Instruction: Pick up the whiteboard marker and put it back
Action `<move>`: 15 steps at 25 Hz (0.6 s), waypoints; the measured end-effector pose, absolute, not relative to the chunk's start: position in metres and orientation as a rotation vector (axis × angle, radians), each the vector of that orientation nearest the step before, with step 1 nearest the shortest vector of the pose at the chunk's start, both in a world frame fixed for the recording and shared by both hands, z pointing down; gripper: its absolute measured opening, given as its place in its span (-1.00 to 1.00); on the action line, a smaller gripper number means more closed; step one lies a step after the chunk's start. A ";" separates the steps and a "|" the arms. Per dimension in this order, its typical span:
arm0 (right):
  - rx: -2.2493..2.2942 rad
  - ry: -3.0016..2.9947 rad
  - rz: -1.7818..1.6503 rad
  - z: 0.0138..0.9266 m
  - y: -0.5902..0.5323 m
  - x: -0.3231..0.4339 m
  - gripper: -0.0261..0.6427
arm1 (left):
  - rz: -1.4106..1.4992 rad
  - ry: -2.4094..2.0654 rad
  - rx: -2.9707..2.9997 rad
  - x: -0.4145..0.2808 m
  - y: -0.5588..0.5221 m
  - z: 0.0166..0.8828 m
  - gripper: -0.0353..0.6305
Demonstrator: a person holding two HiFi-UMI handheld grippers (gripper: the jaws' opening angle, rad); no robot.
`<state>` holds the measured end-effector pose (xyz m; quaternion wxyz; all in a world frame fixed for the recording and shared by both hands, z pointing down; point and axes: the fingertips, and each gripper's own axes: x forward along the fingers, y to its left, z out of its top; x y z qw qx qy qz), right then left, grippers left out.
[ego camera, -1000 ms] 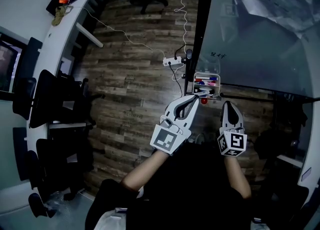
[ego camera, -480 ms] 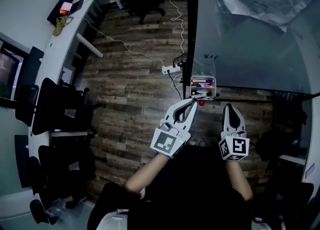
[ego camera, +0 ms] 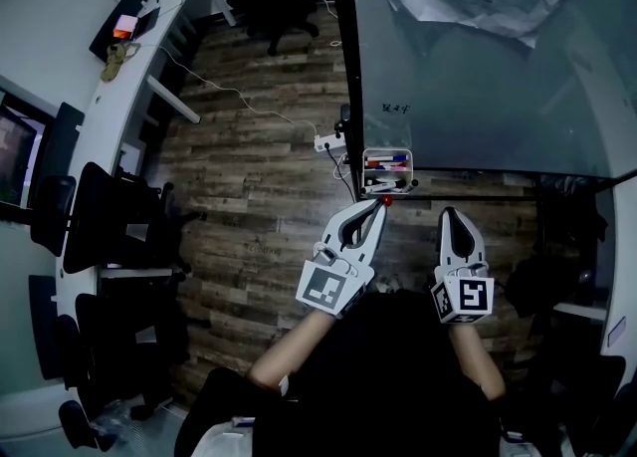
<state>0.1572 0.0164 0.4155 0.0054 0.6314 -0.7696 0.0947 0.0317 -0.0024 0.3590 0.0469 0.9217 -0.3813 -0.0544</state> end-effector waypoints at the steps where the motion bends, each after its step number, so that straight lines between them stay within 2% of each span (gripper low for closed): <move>1: 1.968 -2.418 0.294 0.413 0.019 0.159 -0.86 | -0.156 -1.161 2.812 0.035 0.000 0.360 -0.87; 15: 1.906 -2.567 0.224 0.379 0.036 0.173 -0.88 | -0.139 -1.182 2.834 0.063 0.011 0.357 -0.87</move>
